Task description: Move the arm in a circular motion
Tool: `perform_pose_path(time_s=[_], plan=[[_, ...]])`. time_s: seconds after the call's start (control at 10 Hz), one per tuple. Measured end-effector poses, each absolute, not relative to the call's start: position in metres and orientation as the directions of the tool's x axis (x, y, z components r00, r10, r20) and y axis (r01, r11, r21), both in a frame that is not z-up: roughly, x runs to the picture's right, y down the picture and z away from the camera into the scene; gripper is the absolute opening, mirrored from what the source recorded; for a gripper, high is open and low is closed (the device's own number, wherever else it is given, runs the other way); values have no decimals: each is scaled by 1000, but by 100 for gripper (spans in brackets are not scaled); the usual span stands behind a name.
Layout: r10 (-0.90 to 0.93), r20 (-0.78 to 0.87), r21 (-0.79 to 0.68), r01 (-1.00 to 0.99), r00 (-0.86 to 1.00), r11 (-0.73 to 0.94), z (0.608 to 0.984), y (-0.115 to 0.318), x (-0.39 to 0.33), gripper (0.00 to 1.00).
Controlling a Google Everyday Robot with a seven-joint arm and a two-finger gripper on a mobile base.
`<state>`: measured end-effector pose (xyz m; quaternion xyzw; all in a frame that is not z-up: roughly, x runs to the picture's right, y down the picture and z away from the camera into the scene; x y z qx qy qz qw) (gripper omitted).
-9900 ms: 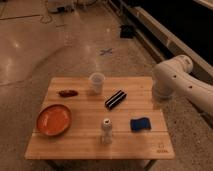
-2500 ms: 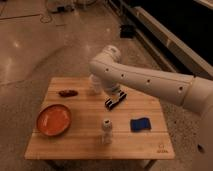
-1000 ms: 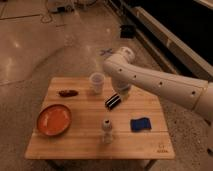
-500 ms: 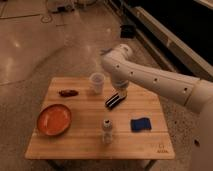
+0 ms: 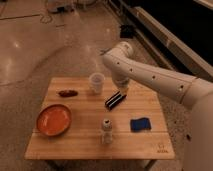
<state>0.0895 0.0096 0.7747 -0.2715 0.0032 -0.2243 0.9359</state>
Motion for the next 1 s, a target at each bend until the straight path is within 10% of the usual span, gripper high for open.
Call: perform_pose_path(time_s=[1.0], plan=[[-439, 130, -507, 440, 889, 741, 770, 0, 76, 41]])
